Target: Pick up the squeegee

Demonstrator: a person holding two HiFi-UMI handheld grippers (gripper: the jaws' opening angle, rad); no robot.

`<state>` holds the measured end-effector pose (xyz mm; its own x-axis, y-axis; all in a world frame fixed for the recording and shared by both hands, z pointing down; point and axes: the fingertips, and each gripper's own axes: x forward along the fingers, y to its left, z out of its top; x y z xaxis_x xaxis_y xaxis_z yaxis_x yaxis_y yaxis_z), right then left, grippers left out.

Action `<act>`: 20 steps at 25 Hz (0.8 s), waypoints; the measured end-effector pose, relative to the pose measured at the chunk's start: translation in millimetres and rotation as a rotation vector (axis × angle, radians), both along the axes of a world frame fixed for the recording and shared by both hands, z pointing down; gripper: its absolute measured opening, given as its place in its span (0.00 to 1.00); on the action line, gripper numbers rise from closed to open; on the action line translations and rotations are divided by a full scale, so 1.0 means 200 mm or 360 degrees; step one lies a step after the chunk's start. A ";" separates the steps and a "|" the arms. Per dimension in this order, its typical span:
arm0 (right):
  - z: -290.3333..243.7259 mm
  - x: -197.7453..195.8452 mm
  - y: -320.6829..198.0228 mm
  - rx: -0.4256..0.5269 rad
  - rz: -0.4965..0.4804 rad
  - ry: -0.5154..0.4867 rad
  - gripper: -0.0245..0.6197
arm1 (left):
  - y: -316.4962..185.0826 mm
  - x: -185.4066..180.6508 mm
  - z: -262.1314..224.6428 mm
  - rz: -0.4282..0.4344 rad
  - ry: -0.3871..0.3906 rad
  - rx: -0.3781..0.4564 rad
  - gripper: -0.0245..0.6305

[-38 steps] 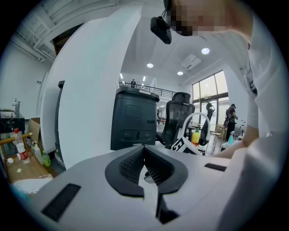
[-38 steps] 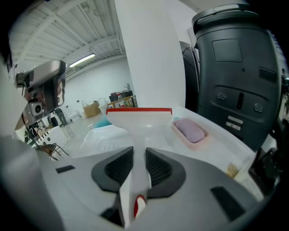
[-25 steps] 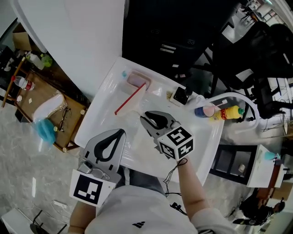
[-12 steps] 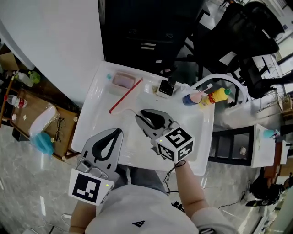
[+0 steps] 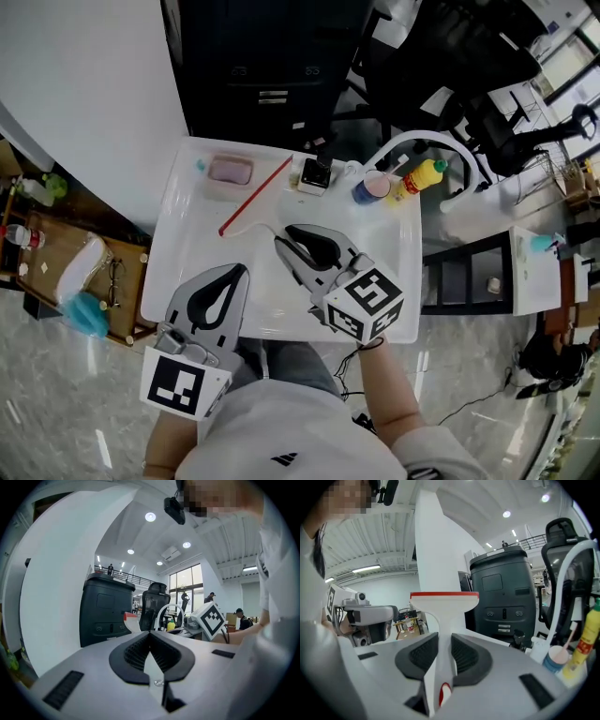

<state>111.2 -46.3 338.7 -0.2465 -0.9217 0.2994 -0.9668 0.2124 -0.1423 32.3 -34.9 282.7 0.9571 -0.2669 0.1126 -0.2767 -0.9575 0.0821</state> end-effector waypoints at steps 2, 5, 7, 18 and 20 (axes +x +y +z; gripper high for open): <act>-0.03 0.01 0.03 0.0026 0.0028 0.0000 0.18 | 0.01 0.01 -0.01 0.0027 0.0009 0.0004 0.06; -0.08 0.02 0.06 0.0063 0.0069 0.0002 0.18 | 0.03 0.03 -0.02 0.0066 0.0024 0.0005 0.06; -0.10 0.03 0.08 0.0087 0.0096 0.0002 0.18 | 0.03 0.04 -0.04 0.0089 0.0040 0.0021 0.06; -0.28 0.03 0.21 0.0223 0.0202 0.0032 0.19 | 0.09 0.08 -0.08 0.0208 0.0065 0.0047 0.06; -0.30 0.02 0.23 0.0243 0.0220 0.0037 0.19 | 0.10 0.09 -0.09 0.0229 0.0071 0.0054 0.06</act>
<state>115.9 0.5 279.1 -0.1091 -0.9814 0.1580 -0.9909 0.0947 -0.0960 49.8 -15.1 264.5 0.9896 -0.1298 0.0623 -0.1335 -0.9893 0.0583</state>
